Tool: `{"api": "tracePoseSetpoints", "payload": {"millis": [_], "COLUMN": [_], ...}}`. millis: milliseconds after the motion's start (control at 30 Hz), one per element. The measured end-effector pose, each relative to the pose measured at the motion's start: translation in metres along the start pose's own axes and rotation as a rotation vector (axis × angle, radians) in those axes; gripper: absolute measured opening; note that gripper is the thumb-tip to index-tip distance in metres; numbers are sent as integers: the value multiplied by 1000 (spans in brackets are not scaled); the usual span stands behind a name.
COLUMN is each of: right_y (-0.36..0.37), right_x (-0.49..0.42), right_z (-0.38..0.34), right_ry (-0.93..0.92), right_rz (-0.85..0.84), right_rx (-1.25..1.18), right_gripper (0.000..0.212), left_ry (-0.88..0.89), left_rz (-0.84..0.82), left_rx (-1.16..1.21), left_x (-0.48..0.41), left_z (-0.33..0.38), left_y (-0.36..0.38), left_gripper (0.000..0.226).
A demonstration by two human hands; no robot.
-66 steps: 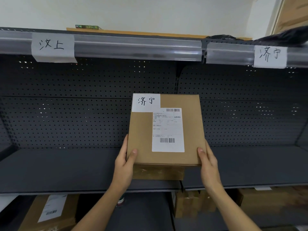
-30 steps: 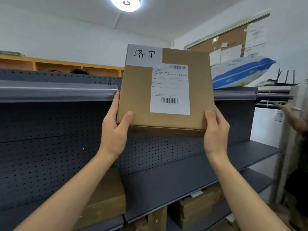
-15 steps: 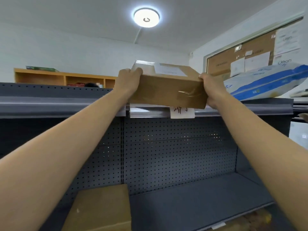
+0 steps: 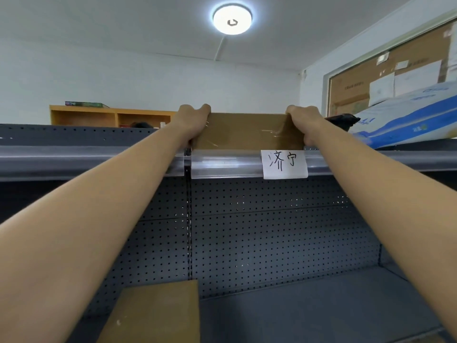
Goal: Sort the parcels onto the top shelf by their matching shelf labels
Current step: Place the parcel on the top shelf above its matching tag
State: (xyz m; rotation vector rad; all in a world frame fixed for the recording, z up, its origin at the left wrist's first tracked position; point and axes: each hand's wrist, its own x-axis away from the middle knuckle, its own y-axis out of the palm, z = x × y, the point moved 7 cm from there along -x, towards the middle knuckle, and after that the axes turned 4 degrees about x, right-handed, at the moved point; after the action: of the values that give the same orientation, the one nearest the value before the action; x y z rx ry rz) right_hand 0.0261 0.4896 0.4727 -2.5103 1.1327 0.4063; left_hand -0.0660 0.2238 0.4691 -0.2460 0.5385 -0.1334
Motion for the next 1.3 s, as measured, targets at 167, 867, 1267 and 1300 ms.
{"api": "tracePoseSetpoints", "payload": {"millis": [167, 867, 1267, 1300], "right_y": [9, 31, 116, 124], "right_x": [-10, 114, 254, 265], "right_z": [12, -43, 52, 65], "right_ry": [5, -746, -946, -954], "right_rz": [-11, 259, 210, 211], "right_rx": [31, 616, 668, 677], "right_gripper": [55, 38, 36, 36], "left_ry": [-56, 563, 839, 830], "left_rz": [-88, 349, 207, 180], "left_rx": [37, -558, -699, -706], "left_x": [-6, 82, 197, 207], "left_z": [-8, 23, -115, -130], "left_y": [10, -35, -50, -51], "left_gripper": [33, 38, 36, 37]}}
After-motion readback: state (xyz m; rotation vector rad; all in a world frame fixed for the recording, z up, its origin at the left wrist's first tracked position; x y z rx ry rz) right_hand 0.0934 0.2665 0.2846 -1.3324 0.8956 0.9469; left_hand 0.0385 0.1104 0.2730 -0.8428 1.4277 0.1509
